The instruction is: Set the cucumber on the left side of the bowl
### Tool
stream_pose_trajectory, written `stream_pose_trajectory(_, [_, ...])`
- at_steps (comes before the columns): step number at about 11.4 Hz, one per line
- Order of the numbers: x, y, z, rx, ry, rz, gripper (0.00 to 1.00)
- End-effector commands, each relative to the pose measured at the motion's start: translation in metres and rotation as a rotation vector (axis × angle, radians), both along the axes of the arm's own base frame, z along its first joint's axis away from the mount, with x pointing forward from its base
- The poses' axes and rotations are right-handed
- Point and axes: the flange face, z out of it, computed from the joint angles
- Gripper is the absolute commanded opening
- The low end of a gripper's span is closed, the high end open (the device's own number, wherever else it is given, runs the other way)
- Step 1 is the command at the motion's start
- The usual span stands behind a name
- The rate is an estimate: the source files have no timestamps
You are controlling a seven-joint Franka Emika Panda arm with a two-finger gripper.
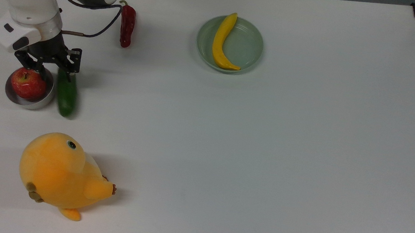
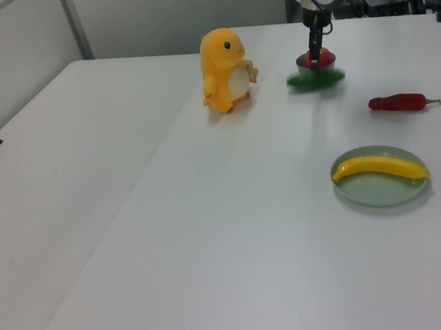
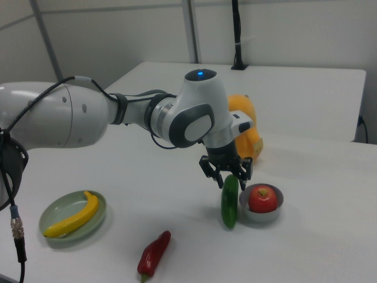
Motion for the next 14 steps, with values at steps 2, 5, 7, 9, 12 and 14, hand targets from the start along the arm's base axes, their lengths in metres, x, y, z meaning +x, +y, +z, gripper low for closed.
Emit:
stream_pose_trajectory(2, [-0.002, 0.002, 0.001, 0.015, 0.008, -0.003, 0.74])
stream_pose_trajectory(5, [-0.002, 0.002, 0.002, 0.016, 0.010, -0.003, 0.83])
stream_pose_trajectory(7, [-0.003, 0.004, 0.009, 0.017, 0.004, -0.006, 1.00])
stream_pose_trajectory(9, [-0.008, 0.010, 0.039, 0.034, -0.015, -0.084, 1.00])
stream_pose_trajectory(12, [-0.042, 0.031, 0.123, 0.084, 0.024, -0.112, 1.00])
stream_pose_trajectory(14, [-0.060, 0.069, 0.170, 0.116, 0.042, -0.153, 1.00])
